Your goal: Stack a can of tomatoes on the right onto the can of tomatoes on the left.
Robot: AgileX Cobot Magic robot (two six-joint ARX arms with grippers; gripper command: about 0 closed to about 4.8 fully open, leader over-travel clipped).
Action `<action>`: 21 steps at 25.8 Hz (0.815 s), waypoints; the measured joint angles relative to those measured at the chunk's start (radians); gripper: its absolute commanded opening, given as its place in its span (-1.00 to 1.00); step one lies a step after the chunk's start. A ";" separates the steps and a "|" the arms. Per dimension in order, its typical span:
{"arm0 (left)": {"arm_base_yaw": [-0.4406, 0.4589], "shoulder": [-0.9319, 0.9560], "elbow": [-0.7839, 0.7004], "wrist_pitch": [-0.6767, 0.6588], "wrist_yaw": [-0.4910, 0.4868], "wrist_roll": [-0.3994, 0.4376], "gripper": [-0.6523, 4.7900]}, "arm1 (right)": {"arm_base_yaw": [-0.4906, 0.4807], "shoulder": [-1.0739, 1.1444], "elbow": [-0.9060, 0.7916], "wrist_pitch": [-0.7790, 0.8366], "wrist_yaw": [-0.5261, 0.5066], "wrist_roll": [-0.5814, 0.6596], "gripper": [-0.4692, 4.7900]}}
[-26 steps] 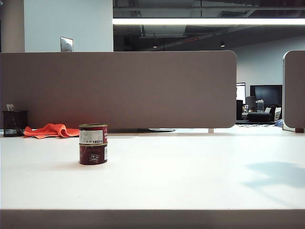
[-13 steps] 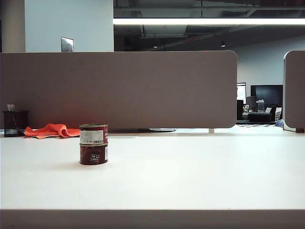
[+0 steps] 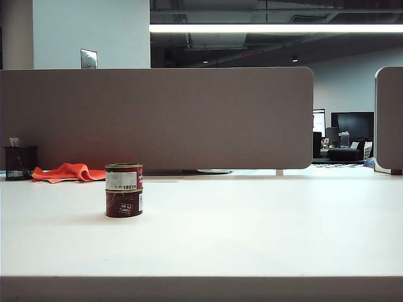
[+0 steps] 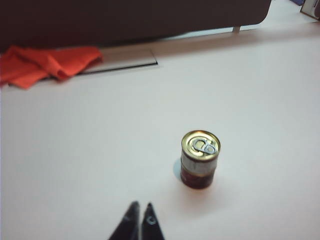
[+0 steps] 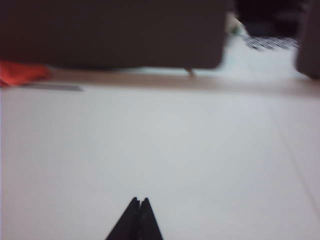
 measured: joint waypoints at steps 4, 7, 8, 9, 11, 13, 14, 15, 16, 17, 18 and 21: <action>0.000 -0.020 -0.088 0.153 0.038 0.026 -0.78 | 0.001 -0.034 -0.081 0.121 -0.083 -0.002 -0.84; 0.000 -0.020 -0.216 0.291 0.099 0.033 -0.78 | 0.000 -0.026 -0.174 0.181 -0.155 -0.023 -0.84; 0.000 -0.020 -0.245 0.310 0.105 0.033 -0.78 | 0.000 -0.026 -0.193 0.197 -0.171 -0.032 -0.84; 0.000 -0.020 -0.260 0.318 0.107 0.033 -0.78 | 0.000 -0.026 -0.208 0.218 -0.181 -0.038 -0.84; 0.000 -0.020 -0.302 0.359 0.107 0.033 -0.78 | 0.001 -0.026 -0.234 0.257 -0.194 -0.050 -0.84; 0.000 -0.019 -0.335 0.402 0.107 0.031 -0.78 | 0.001 -0.026 -0.255 0.285 -0.198 -0.062 -0.84; 0.000 -0.019 -0.348 0.418 0.107 0.025 -0.78 | 0.000 -0.026 -0.263 0.290 -0.198 -0.071 -0.84; 0.000 -0.020 -0.362 0.435 0.107 0.014 -0.78 | 0.000 -0.026 -0.269 0.292 -0.200 -0.076 -0.84; 0.000 -0.020 -0.372 0.447 0.107 0.007 -0.78 | 0.000 -0.026 -0.275 0.292 -0.201 -0.079 -0.84; 0.000 -0.021 -0.381 0.457 0.107 0.001 -0.78 | 0.000 -0.026 -0.280 0.292 -0.201 -0.080 -0.84; 0.000 -0.023 -0.388 0.464 0.107 -0.006 -0.78 | 0.000 -0.027 -0.286 0.294 -0.201 -0.082 -0.84; 0.000 -0.036 -0.397 0.475 0.107 -0.014 -0.78 | 0.000 -0.037 -0.288 0.296 -0.201 -0.082 -0.84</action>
